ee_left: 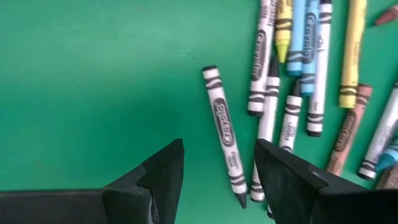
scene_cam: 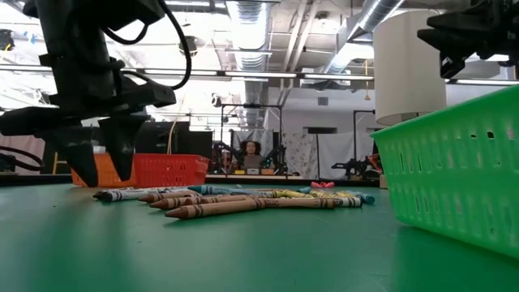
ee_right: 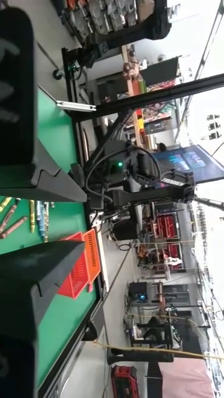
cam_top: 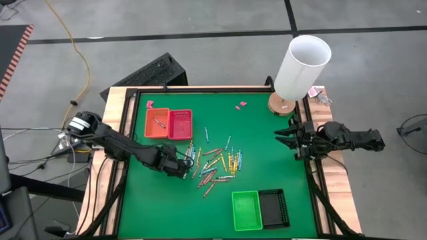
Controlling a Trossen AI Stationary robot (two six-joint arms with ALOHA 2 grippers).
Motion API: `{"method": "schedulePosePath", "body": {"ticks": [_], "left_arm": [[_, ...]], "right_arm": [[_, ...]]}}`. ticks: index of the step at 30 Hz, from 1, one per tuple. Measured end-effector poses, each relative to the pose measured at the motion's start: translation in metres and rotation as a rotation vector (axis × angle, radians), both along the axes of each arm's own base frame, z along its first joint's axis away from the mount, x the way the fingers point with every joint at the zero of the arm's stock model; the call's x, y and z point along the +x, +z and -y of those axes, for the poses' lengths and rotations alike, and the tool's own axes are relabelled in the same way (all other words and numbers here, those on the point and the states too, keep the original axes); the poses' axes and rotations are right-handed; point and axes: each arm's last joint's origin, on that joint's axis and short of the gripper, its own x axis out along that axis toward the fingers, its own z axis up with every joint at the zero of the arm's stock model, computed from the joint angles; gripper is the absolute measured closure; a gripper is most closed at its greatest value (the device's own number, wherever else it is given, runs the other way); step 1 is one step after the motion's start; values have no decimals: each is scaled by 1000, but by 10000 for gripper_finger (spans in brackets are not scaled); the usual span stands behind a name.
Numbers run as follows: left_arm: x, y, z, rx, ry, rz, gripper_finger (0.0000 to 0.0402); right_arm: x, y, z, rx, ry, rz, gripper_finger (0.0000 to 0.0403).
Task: Sort crayons
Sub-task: Put the black crayon into the orange bin
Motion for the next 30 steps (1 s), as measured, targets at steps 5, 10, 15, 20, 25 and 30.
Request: {"method": "schedulePosePath", "body": {"ticks": [5,10,15,20,25,30], "left_arm": [[1,-5,-2,-15,-5,-31,216],[6,-11,-4,-20,-13,-38,216],[7,-13,-4,-16,-22,-45,234],[6,-14,-4,-12,-40,-60,299],[7,-14,-4,-6,-65,-57,375],[7,-14,-4,2,-90,-58,389]], "right_arm": [[0,-1,0,-1,0,-13,280],[0,-2,0,-2,1,-20,280],[0,-2,0,-3,1,-20,280],[0,-2,0,-3,1,-19,280],[0,-2,0,-4,1,-19,280],[0,-2,0,-4,1,-20,280]]}}
